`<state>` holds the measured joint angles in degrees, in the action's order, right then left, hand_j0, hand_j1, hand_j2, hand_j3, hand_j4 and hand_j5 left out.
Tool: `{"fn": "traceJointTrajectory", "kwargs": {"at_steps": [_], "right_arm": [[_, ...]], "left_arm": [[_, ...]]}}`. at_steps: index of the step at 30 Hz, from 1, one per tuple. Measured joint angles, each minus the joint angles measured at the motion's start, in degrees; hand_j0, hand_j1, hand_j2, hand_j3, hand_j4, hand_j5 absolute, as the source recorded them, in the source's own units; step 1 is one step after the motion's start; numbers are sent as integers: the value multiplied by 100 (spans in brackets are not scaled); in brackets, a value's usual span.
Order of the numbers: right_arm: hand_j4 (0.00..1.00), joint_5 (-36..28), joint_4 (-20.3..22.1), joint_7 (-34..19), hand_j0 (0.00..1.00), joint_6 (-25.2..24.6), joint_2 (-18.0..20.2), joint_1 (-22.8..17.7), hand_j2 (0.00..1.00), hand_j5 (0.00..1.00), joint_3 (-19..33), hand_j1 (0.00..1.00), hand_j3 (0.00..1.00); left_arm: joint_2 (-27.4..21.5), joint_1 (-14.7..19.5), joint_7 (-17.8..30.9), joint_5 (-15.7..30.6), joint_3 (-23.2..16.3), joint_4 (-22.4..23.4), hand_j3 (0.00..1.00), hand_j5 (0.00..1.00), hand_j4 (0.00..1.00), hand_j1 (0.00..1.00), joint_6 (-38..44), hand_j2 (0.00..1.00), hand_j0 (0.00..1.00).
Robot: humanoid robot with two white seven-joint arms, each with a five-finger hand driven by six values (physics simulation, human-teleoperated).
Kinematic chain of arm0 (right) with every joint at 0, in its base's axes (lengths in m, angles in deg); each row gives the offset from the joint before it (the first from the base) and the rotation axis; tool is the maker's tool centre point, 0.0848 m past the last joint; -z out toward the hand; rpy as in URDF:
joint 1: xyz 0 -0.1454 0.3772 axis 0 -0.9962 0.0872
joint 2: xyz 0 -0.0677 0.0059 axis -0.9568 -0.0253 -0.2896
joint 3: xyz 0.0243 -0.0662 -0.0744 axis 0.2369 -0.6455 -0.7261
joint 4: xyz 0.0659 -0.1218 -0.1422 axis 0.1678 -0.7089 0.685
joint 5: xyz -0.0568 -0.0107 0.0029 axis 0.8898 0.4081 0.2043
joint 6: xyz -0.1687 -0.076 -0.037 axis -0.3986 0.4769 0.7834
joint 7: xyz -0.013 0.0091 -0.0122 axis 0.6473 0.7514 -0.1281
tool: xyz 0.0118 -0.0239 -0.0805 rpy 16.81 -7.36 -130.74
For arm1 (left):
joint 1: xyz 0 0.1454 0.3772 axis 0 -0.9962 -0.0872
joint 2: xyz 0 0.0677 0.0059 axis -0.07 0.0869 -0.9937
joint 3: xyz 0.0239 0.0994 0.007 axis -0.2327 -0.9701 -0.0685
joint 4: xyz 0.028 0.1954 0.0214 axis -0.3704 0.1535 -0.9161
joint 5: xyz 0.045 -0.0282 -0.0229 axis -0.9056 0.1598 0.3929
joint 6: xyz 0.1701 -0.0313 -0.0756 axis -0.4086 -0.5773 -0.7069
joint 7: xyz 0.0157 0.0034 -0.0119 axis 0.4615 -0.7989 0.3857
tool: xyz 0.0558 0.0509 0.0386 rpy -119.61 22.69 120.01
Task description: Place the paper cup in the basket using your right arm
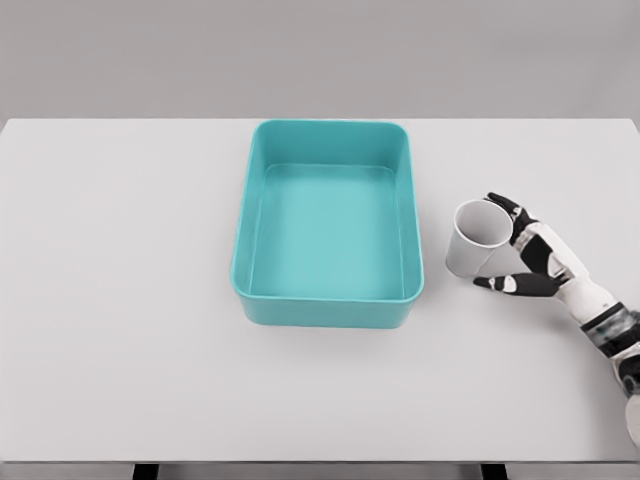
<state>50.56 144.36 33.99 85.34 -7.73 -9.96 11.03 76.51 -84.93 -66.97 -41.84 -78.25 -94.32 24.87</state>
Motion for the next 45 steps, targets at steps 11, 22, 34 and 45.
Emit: {"fn": "traceJointTrajectory", "kwargs": {"at_steps": [11,22,34,45], "right_arm": [[100,0,-181,0,100,-3,-102,88,100,100,-103,100,100],[100,5,-245,-2,100,-105,-135,220,100,100,-108,100,100],[100,15,125,0,100,-362,-138,220,100,100,-98,100,100],[74,67,180,0,74,-435,-145,220,74,74,-103,74,74]], "left_arm": [[0,0,0,0,0,0,100,100,100,100,0,100,100],[0,0,0,1,0,1,100,100,100,100,0,100,100],[0,0,0,0,0,0,100,100,100,100,0,100,100],[0,0,0,1,0,0,100,100,100,100,0,100,100]]}}
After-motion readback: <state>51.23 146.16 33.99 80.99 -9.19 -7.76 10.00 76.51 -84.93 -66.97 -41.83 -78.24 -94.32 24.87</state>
